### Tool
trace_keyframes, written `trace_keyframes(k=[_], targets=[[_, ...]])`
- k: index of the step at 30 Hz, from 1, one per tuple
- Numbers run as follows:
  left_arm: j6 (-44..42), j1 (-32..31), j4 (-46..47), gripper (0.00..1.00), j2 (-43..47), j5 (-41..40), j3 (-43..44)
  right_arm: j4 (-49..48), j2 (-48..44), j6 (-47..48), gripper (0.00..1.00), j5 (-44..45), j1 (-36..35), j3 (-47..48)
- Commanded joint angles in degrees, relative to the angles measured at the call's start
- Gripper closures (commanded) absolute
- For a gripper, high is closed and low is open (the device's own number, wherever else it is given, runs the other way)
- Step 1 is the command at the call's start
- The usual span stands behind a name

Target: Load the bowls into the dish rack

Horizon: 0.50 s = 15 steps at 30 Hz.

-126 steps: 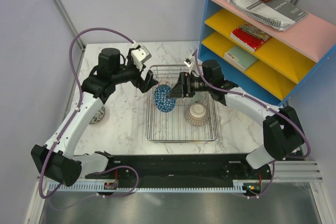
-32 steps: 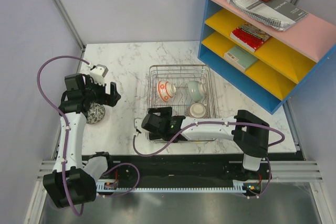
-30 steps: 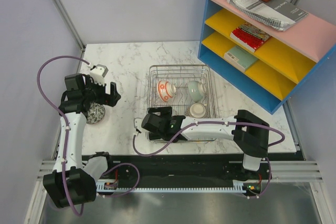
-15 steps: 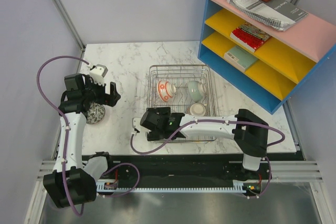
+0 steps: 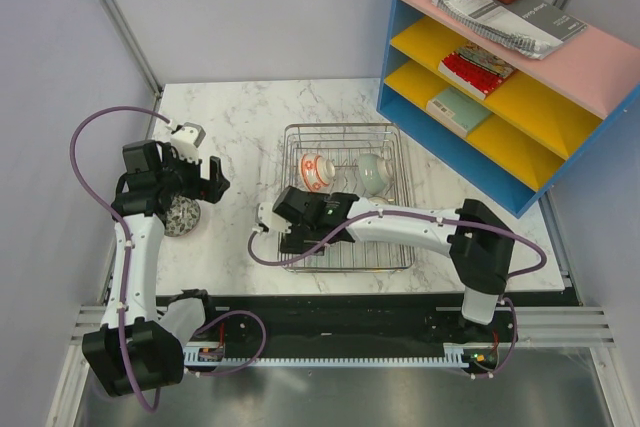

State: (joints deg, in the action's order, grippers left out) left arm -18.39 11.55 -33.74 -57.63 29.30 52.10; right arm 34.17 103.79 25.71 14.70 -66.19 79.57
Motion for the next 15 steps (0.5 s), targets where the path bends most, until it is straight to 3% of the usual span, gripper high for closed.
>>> trace_keyframes(k=[1,9,15], targets=[[1.34,0.58,1.48,0.0,1.29,1.38,-0.15,0.98,-1.13,-1.19,0.02,-0.21,0.1,2.61],[1.43,0.75,1.57,0.0,1.38,0.67,-0.06,1.07,-5.61,0.12,0.02,7.18,4.22,2.61],[2.48,0.84,2.53,0.0,1.03,-2.57,0.02,3.26,-7.9,1.18,0.02,7.36,6.95,-0.55]])
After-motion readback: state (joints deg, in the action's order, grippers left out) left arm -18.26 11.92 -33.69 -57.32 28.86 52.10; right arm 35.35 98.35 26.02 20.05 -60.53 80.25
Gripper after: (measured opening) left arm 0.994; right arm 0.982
